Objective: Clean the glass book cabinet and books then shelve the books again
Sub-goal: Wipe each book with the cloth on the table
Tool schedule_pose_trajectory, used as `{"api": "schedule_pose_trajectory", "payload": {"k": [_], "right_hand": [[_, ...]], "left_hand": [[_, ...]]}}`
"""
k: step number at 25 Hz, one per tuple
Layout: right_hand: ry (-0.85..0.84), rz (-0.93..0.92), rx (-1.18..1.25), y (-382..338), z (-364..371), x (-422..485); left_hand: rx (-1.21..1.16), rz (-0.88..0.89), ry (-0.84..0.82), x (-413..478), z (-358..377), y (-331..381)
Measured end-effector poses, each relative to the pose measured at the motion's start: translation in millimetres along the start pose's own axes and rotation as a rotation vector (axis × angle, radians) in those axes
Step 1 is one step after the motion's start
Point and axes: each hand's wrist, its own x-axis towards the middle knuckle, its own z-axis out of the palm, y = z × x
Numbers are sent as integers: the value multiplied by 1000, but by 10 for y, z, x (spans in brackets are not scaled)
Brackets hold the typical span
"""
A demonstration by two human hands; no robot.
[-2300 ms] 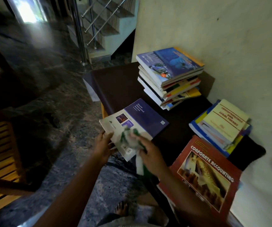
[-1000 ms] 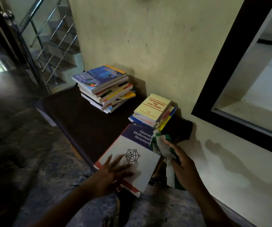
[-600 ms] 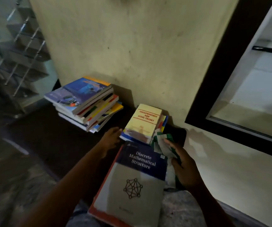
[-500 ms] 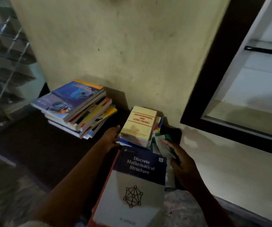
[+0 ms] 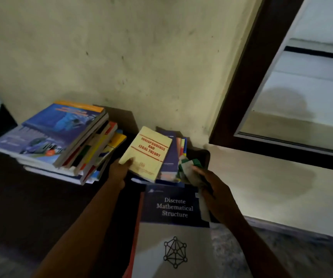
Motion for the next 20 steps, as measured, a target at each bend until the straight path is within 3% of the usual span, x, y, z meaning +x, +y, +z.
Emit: {"api": "schedule_pose_trajectory", "payload": {"k": [4, 7, 12, 16, 20], "right_hand": [[-100, -45, 147, -377, 294, 116], [-233, -193, 267, -780, 612, 226], [-483, -439, 345, -1236, 1199, 319], [-644, -404, 259, -1067, 1844, 306], [-669, -372, 163, -879, 2352, 393]], "left_hand": [[-245, 114, -21, -804, -465, 222], [-338, 139, 54, -1415, -1082, 262], [-492, -92, 119, -2086, -1732, -290], [-599, -291, 322, -2184, -1702, -944], [-738, -318, 553, -2144, -1677, -1110]]}}
